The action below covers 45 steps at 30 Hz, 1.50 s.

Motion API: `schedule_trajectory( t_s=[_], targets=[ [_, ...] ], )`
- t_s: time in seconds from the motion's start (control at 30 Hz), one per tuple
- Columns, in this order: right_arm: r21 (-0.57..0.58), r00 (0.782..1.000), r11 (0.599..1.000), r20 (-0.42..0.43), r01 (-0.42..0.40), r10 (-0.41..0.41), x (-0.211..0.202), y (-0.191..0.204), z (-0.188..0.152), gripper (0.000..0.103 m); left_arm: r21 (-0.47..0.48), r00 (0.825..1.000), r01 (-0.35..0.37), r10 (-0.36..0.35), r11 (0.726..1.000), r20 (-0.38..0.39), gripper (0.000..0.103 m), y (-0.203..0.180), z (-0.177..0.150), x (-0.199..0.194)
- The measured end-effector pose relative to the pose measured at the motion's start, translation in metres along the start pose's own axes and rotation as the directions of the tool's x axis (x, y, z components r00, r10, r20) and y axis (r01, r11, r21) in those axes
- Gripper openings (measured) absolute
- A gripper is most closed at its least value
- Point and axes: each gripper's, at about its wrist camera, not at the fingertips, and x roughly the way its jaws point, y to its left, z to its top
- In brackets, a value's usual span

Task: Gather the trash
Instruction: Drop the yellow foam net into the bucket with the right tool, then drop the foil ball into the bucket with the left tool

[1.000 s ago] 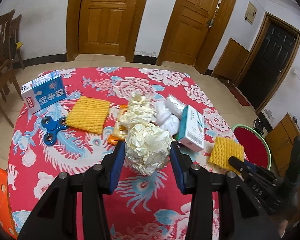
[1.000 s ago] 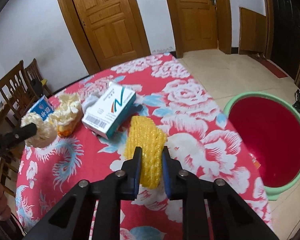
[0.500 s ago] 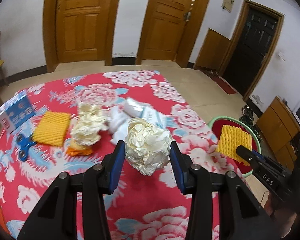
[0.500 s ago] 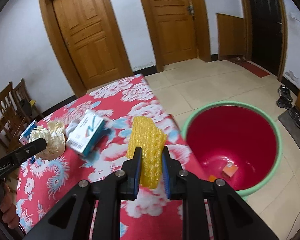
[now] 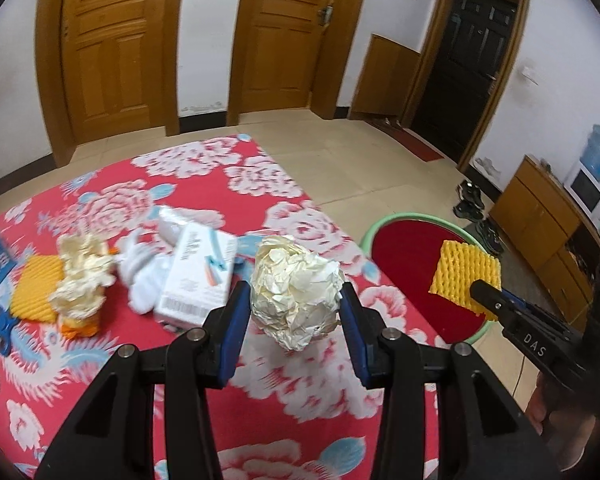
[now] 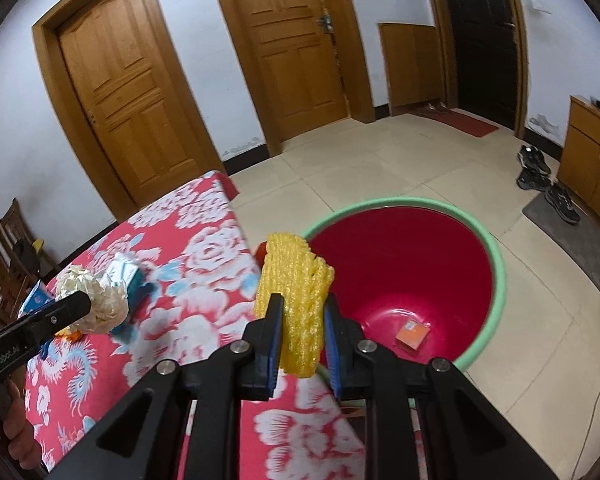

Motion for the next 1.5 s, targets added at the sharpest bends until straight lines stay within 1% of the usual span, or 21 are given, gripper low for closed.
schedule_trajectory(
  t_s=[0.23, 0.33, 0.53, 0.6, 0.63, 0.7, 0.77, 0.83, 1.17, 1.27, 1.4, 1.5],
  targets=[
    [0.068, 0.999, 0.997, -0.015, 0.046, -0.045, 0.008, -0.035, -0.002, 0.022, 0.054, 0.999, 0.037, -0.035, 0.998, -0.029, 0.045, -0.031, 0.004, 0.023],
    [0.094, 0.998, 0.994, -0.028, 0.06, -0.058, 0.014, -0.047, -0.004, 0.025, 0.074, 0.998, 0.056, -0.053, 0.996, -0.044, 0.045, -0.042, 0.005, 0.034],
    [0.148, 0.996, 0.985, -0.051, 0.085, -0.078, 0.023, -0.07, -0.008, 0.027, 0.109, 0.995, 0.088, -0.081, 0.99, -0.066, 0.045, -0.062, 0.005, 0.053],
    [0.161, 0.995, 0.983, -0.052, 0.087, -0.079, 0.024, -0.076, -0.009, 0.03, 0.12, 0.993, 0.098, -0.09, 0.988, -0.072, 0.045, -0.068, 0.006, 0.059],
    [0.166, 0.995, 0.982, -0.052, 0.087, -0.08, 0.024, -0.079, -0.009, 0.035, 0.123, 0.993, 0.101, -0.092, 0.987, -0.075, 0.045, -0.07, 0.006, 0.061],
    [0.173, 0.996, 0.981, -0.048, 0.087, -0.08, 0.024, -0.082, -0.009, 0.039, 0.13, 0.992, 0.109, -0.099, 0.985, -0.081, 0.045, -0.074, 0.006, 0.067],
    [0.178, 0.996, 0.98, -0.046, 0.086, -0.079, 0.024, -0.085, -0.008, 0.046, 0.138, 0.99, 0.117, -0.105, 0.984, -0.091, 0.045, -0.079, 0.005, 0.073],
    [0.188, 0.996, 0.978, -0.043, 0.087, -0.08, 0.024, -0.089, -0.007, 0.049, 0.147, 0.989, 0.125, -0.111, 0.981, -0.1, 0.045, -0.084, 0.006, 0.078],
    [0.232, 0.995, 0.967, -0.029, 0.1, -0.096, 0.019, -0.106, -0.007, 0.053, 0.208, 0.983, 0.158, -0.134, 0.965, -0.128, 0.045, -0.114, 0.006, 0.102],
    [0.244, 0.995, 0.964, -0.028, 0.102, -0.098, 0.018, -0.111, -0.006, 0.054, 0.213, 0.982, 0.158, -0.13, 0.964, -0.14, 0.05, -0.119, 0.006, 0.11],
    [0.256, 0.995, 0.961, -0.025, 0.104, -0.101, 0.017, -0.115, -0.006, 0.055, 0.209, 0.978, 0.174, -0.144, 0.962, -0.152, 0.057, -0.123, 0.005, 0.113],
    [0.263, 0.995, 0.959, -0.024, 0.103, -0.1, 0.017, -0.117, -0.006, 0.056, 0.21, 0.978, 0.177, -0.148, 0.962, -0.145, 0.058, -0.125, 0.006, 0.111]
  ],
)
